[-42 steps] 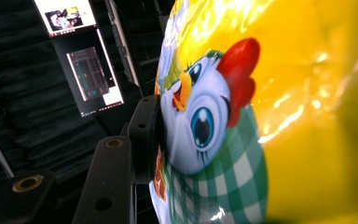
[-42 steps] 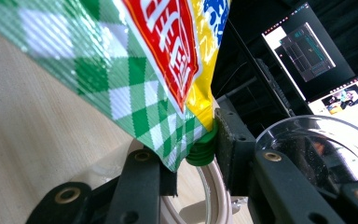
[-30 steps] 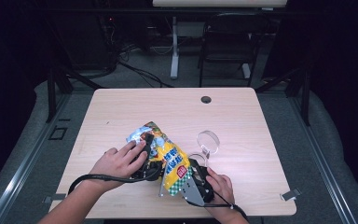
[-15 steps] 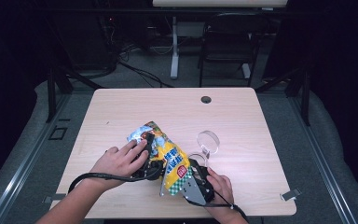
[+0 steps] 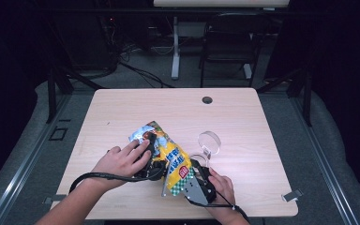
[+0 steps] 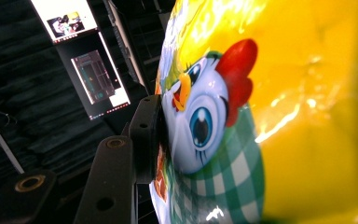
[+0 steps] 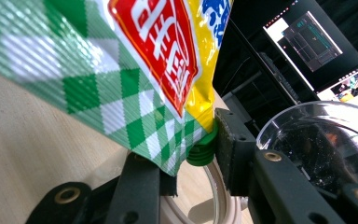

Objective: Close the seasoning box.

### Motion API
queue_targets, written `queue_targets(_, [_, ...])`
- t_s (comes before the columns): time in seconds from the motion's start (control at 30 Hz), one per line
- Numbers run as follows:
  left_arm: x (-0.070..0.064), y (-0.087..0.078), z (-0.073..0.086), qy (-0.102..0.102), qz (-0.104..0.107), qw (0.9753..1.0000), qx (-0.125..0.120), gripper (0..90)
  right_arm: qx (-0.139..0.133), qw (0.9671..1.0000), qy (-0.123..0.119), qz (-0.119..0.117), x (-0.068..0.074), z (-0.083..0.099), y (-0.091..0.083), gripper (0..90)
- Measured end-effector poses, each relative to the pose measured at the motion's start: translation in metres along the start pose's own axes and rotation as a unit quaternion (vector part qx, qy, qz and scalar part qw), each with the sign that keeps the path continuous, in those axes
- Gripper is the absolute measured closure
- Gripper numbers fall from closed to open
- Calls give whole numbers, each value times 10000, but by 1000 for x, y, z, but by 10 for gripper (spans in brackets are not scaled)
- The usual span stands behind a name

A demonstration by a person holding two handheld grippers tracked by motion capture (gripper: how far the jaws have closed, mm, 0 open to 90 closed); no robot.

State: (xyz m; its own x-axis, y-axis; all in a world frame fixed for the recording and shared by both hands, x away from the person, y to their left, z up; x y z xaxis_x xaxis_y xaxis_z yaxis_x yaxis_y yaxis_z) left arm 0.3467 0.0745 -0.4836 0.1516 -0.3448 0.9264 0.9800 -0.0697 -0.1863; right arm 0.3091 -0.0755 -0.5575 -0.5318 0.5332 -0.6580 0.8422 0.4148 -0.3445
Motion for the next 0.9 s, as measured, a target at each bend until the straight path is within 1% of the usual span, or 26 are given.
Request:
queue_targets(0.1, [2, -1, 0, 46, 32, 10000, 14, 592, -6, 10000, 4, 6, 0, 0, 0, 710])
queue_targets(0.17, [3, -1, 0, 51, -17, 10000, 13, 593, -21, 10000, 17, 18, -1, 0, 0, 710])
queue_targets(0.27, [4, -2, 0, 86, -35, 10000, 13, 599, -2, 10000, -17, 53, -1, -1, -1, 709])
queue_targets(0.33, [5, -2, -1, 101, 14, 9999, 22, 601, -23, 10000, -11, 58, -1, -1, -1, 709])
queue_targets(0.43, [5, -2, -1, 110, 19, 9999, 23, 602, -18, 10000, 2, 53, -2, -1, -1, 709])
queue_targets(0.47, [6, -2, -1, 131, -21, 9999, 12, 603, -17, 10000, 0, 54, -2, -1, -1, 709])
queue_targets(0.5, [6, -2, -1, 135, 19, 9999, 28, 603, -25, 10000, -11, 58, -2, -1, -1, 709])
queue_targets(0.53, [6, -2, -1, 133, -23, 9999, 23, 603, -29, 10000, -7, 56, -2, -1, -1, 709])
queue_targets(0.6, [7, -3, -1, 149, -31, 9999, 21, 603, -34, 10000, -2, 70, -2, -2, -1, 709])
queue_targets(0.8, [8, -3, 0, 196, -9, 9998, 41, 604, -45, 10000, 15, 60, -1, -2, -1, 708])
queue_targets(0.83, [7, -3, 0, 197, 42, 9998, 48, 605, -47, 10000, 24, 60, -1, -2, 0, 708])
queue_targets(0.9, [7, -3, 0, 181, 60, 9998, 50, 605, -54, 10000, 10, 61, -1, -2, 0, 708])
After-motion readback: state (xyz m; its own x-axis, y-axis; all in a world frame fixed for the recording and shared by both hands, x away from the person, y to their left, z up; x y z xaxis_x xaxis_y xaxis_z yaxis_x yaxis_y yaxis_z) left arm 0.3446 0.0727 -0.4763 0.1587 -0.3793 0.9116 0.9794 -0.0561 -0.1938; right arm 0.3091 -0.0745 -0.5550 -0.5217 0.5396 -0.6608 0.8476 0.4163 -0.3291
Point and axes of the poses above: each handheld gripper's, and its own axes: y roughly forward along the jaws, z roughly out of its underside, x roughly to its left, the point moved 7 cm from there along y, roughly forward along the jaws, and after that the axes turned 7 degrees about -z, right-handed, at the moved point
